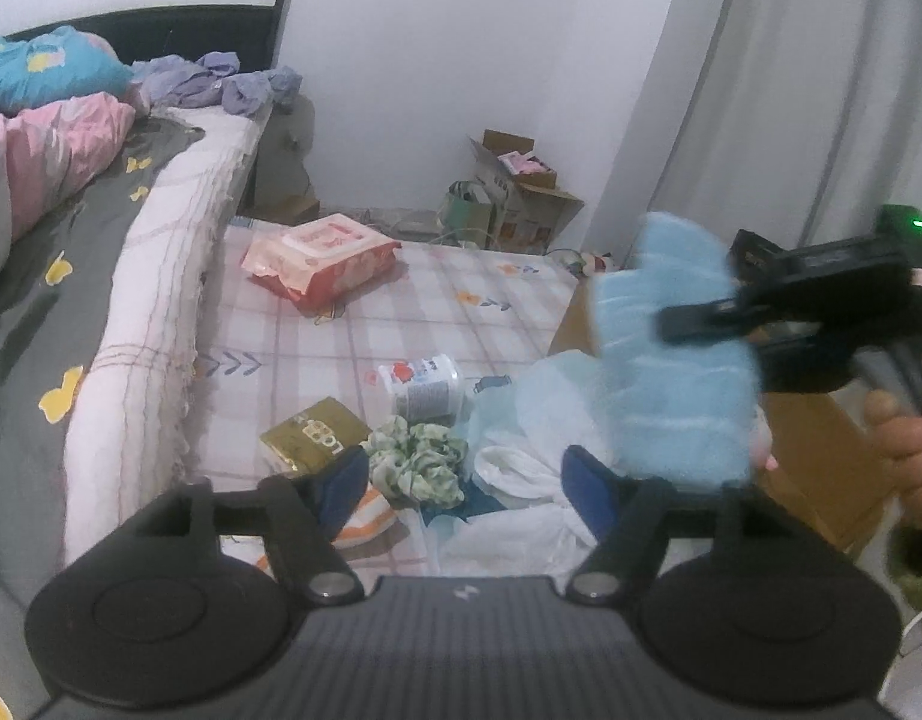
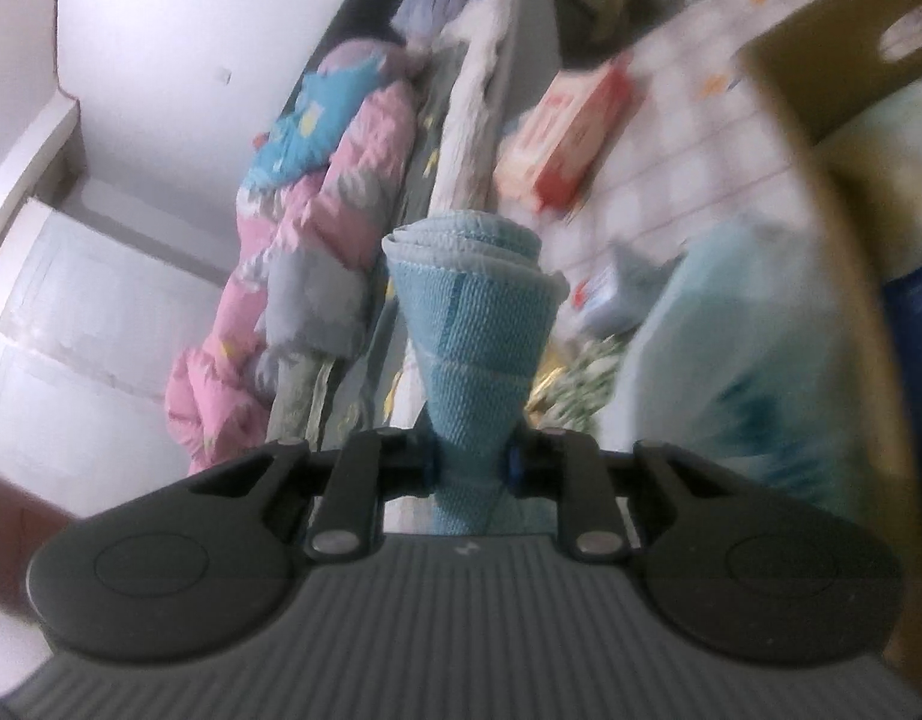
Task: Organize soft objects
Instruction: 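Carry the blue towel into the box and open the right tool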
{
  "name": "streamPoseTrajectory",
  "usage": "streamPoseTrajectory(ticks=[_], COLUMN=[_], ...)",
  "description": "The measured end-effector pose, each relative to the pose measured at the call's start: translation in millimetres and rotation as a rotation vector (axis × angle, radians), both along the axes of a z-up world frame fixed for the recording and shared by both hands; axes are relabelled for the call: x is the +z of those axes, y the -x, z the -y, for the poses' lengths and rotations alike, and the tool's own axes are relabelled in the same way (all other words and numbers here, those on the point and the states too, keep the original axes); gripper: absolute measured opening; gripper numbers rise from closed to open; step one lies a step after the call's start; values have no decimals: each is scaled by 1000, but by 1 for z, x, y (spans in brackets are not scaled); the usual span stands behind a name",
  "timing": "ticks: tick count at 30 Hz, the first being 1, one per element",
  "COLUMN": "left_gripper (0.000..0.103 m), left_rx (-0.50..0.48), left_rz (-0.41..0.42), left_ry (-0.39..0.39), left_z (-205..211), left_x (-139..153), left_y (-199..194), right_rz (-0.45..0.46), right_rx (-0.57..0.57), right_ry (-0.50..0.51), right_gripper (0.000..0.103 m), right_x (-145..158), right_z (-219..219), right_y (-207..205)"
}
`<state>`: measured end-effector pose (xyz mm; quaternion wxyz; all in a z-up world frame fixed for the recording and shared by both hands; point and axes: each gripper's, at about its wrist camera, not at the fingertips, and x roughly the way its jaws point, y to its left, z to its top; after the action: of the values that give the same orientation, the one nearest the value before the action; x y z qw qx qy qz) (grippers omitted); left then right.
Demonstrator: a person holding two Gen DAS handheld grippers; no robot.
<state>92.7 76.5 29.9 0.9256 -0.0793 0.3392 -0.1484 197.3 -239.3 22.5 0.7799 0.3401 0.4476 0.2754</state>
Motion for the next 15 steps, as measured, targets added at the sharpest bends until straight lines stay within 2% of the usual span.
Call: streamPoseTrajectory(ticks=[6, 11, 15], left_gripper=[88, 92, 92], left_rx=[22, 55, 69], left_rz=[-29, -74, -81], left_ry=[12, 6, 4], left_z=[2, 1, 0], left_x=[-8, -15, -17], left_y=[-5, -10, -10], right_rz=[44, 48, 26], right_rx=[-154, -274, -325], right_ry=[130, 321, 532], right_gripper=[19, 19, 19], right_x=[24, 28, 14], right_z=[76, 136, 169], right_y=[14, 19, 13])
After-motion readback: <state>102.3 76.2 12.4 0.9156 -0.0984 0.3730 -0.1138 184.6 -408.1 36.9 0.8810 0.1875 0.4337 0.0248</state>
